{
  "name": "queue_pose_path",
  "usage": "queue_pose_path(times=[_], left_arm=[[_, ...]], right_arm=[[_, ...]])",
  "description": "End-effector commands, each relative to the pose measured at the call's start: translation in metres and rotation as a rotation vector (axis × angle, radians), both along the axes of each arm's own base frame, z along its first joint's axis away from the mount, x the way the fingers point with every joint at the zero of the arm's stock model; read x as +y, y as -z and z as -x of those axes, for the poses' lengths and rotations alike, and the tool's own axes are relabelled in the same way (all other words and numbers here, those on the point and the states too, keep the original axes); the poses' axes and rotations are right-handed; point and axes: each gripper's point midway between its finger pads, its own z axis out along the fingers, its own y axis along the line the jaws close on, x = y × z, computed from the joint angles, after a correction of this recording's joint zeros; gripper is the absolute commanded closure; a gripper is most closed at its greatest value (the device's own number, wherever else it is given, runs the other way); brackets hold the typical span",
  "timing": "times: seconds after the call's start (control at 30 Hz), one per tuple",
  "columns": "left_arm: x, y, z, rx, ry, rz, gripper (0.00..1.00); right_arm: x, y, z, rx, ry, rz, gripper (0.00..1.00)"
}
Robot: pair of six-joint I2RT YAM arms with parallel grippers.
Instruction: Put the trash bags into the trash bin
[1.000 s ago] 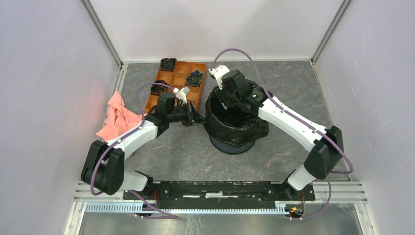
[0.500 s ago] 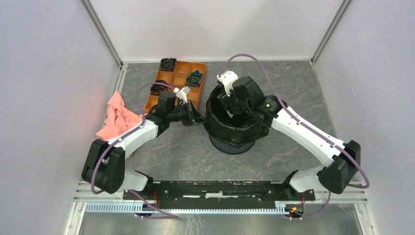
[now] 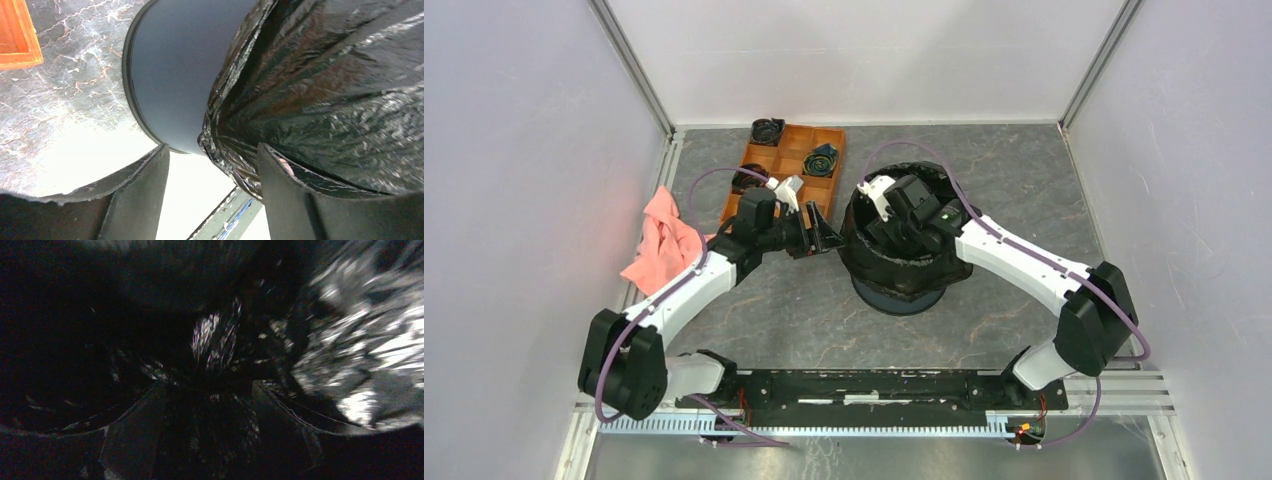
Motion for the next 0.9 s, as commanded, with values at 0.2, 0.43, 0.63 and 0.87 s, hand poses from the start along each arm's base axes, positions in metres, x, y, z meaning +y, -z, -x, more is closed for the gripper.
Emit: queue_pose_path(times=[0.2, 0.43, 0.63, 0.87], left_arm=[[0.022, -0.001, 0.006, -0.088, -0.039, -0.111, 0.15], [0.035, -0.01, 0.016, -0.136, -0.058, -0.145, 0.12], [0.033, -0.015, 0.019, -0.128, -0.049, -0.125, 0.11], [0.038, -0.023, 0.027, -0.153, -0.074, -0.102, 0.11]], right_arm=[[-0.053, 0.051, 0.048, 0.088, 0.086, 0.084, 0.27], [-0.063, 0.038, 0.047, 0.032, 0.143, 0.062, 0.18], [-0.045, 0.021, 0.024, 0.022, 0.107, 0.087, 0.15], [-0.092, 0.034, 0.017, 0.007, 0.224, 0.311, 0.1]])
